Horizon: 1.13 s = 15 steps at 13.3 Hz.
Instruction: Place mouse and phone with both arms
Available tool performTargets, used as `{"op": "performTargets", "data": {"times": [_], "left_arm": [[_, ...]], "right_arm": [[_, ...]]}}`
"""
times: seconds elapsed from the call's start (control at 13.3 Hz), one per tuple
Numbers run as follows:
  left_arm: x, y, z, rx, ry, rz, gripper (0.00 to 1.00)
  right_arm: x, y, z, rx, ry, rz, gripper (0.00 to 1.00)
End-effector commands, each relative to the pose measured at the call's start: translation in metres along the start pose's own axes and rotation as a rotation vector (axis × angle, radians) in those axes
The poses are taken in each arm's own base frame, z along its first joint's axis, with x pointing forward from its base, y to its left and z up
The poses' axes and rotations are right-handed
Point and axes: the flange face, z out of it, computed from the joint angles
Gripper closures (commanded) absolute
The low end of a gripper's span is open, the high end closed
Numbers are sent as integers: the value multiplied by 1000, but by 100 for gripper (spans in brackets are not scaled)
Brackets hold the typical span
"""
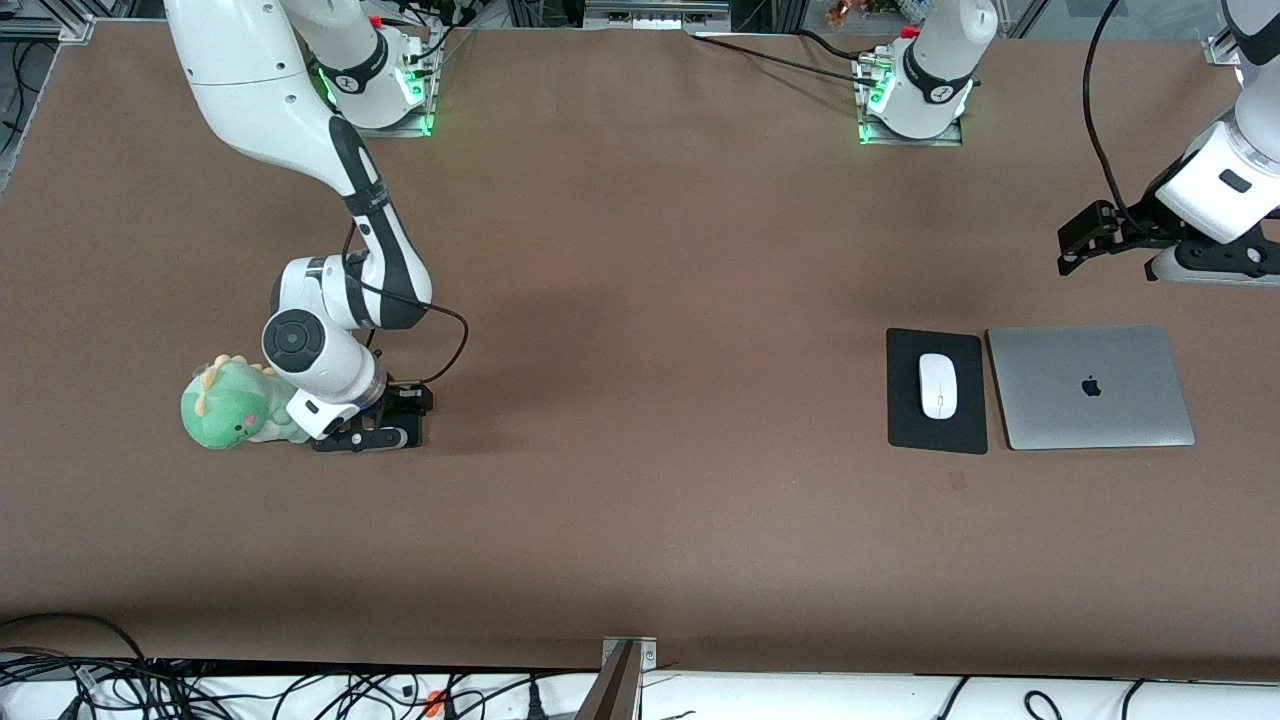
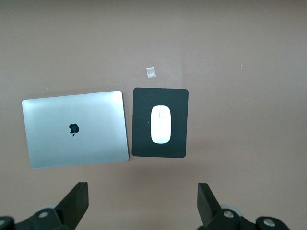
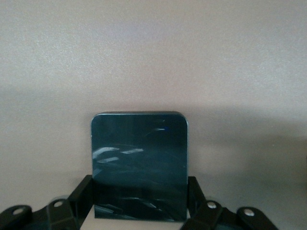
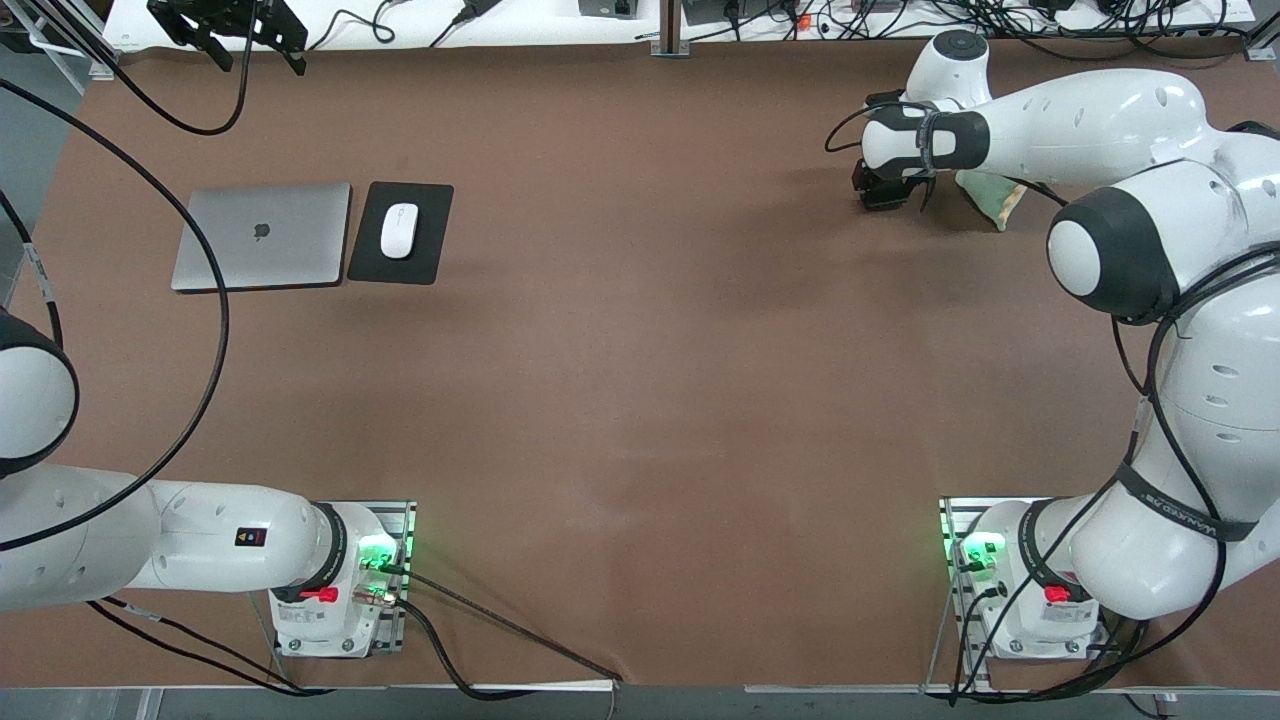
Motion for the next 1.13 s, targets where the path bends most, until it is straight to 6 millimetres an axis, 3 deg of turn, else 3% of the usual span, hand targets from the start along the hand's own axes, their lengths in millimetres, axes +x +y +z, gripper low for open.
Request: {"op": "performTargets", "data": {"times": [0.0, 0.15, 0.45, 0.75, 1.05], "left_arm": [[1, 2, -6, -21, -7, -14, 0], [0, 2, -5, -22, -15, -16, 0], [0, 3, -4, -24, -16, -20, 0], [0, 5, -5, -23, -17, -71, 0], [0, 5, -5, -23, -17, -65, 0]], "right_arm": [[-1, -3, -21, 35, 9, 15, 0], [-1, -4, -51, 54, -2, 23, 0], [-17, -2, -166, 117, -54, 105, 0], [-52, 18, -279, 161, -70, 99, 0], [-84, 46, -341, 142, -76, 90, 0]]}}
